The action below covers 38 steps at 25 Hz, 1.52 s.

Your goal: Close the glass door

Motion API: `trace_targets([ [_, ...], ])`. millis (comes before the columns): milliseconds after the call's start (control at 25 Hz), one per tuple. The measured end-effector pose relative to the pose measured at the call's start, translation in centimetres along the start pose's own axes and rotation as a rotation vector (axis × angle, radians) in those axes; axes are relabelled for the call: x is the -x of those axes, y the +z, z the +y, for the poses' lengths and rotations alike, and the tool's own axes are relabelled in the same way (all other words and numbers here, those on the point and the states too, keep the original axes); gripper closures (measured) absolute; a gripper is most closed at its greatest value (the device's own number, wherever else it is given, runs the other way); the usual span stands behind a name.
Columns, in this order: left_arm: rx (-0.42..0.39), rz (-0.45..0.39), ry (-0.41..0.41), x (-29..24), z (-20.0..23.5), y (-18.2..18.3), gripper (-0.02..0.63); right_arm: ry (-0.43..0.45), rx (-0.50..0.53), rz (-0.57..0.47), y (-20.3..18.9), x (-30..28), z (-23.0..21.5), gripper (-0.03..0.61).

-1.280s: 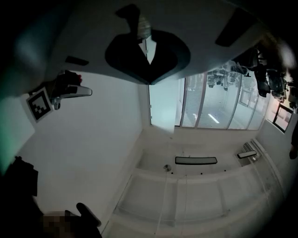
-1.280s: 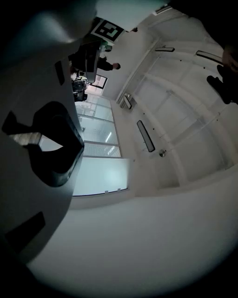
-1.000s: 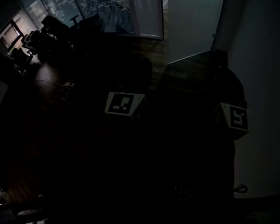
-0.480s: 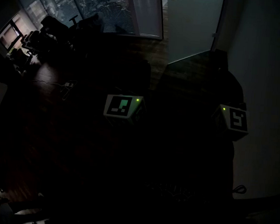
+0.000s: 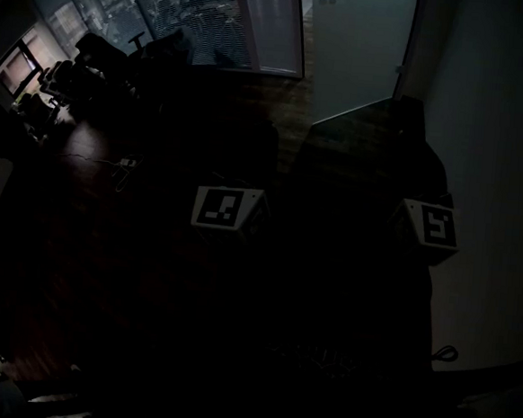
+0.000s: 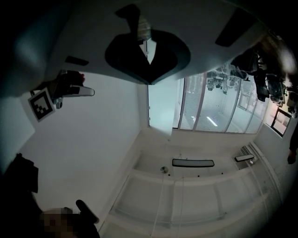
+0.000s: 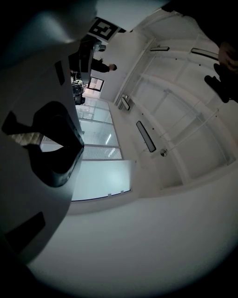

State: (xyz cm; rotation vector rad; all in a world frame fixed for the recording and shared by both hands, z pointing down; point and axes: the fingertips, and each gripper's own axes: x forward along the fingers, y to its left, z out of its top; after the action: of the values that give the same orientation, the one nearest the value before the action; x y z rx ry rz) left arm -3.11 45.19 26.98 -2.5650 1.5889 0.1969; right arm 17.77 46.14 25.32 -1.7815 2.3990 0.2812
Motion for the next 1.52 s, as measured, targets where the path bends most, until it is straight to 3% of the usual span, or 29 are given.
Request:
trace_targets([
  [1200, 0.009, 0.008, -0.039, -3.3, 8.2, -1.6, 0.612, -0.023, 0.002, 0.016, -2.2, -7.8, 3.8, 0.577],
  [1520, 0.013, 0.008, -0.043, -6.8, 8.9, -2.4, 0.612, -0.027, 0.015, 0.01, -2.7, -10.7, 2.0, 0.577],
])
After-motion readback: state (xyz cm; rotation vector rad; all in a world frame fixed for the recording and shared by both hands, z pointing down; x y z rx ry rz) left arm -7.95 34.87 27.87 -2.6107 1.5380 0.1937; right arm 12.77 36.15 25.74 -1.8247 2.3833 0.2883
